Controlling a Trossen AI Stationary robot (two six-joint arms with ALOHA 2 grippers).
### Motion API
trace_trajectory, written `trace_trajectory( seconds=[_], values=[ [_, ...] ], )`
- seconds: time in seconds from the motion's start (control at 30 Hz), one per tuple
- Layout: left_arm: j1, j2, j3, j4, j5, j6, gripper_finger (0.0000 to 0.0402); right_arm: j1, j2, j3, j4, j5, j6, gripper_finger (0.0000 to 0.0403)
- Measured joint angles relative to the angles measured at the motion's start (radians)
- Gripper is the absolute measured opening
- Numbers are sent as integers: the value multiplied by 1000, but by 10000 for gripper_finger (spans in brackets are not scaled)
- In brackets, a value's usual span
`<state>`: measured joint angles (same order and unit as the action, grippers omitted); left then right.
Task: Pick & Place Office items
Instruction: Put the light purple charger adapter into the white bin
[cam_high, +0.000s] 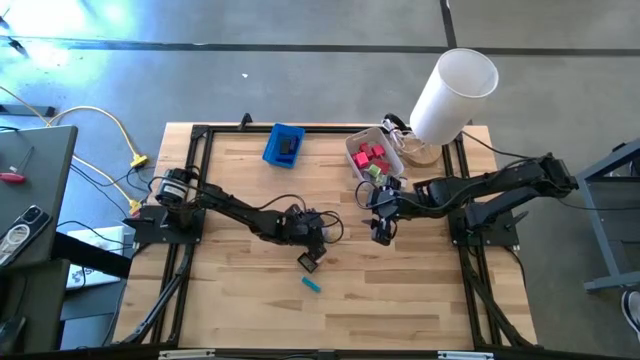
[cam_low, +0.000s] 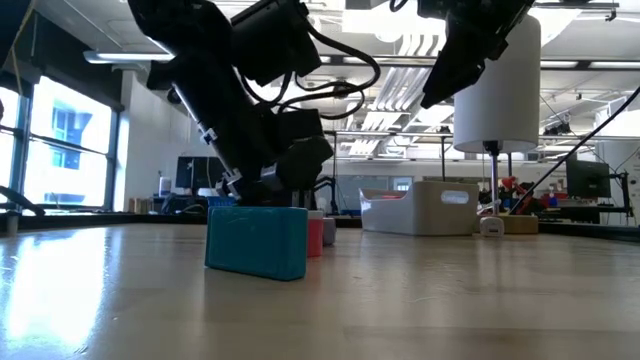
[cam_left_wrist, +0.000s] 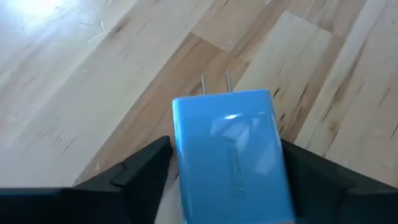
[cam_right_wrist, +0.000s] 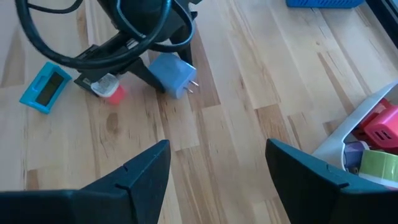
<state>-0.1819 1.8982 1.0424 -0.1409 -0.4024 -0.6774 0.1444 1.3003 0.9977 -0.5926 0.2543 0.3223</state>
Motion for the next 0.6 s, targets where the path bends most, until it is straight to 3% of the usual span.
trace_trajectory(
  seconds=[0.17,0.47,0.6],
  values=[
    [1,0,-1,-15,-4,12,198,0,0,0,0,0,0,252],
    [4,-38,-6,-36,6,120,198,5,0,0,-31,-22,68,252],
    [2,-103,-10,-55,-45,228,198,48,0,0,-101,-19,157,252]
  ],
)
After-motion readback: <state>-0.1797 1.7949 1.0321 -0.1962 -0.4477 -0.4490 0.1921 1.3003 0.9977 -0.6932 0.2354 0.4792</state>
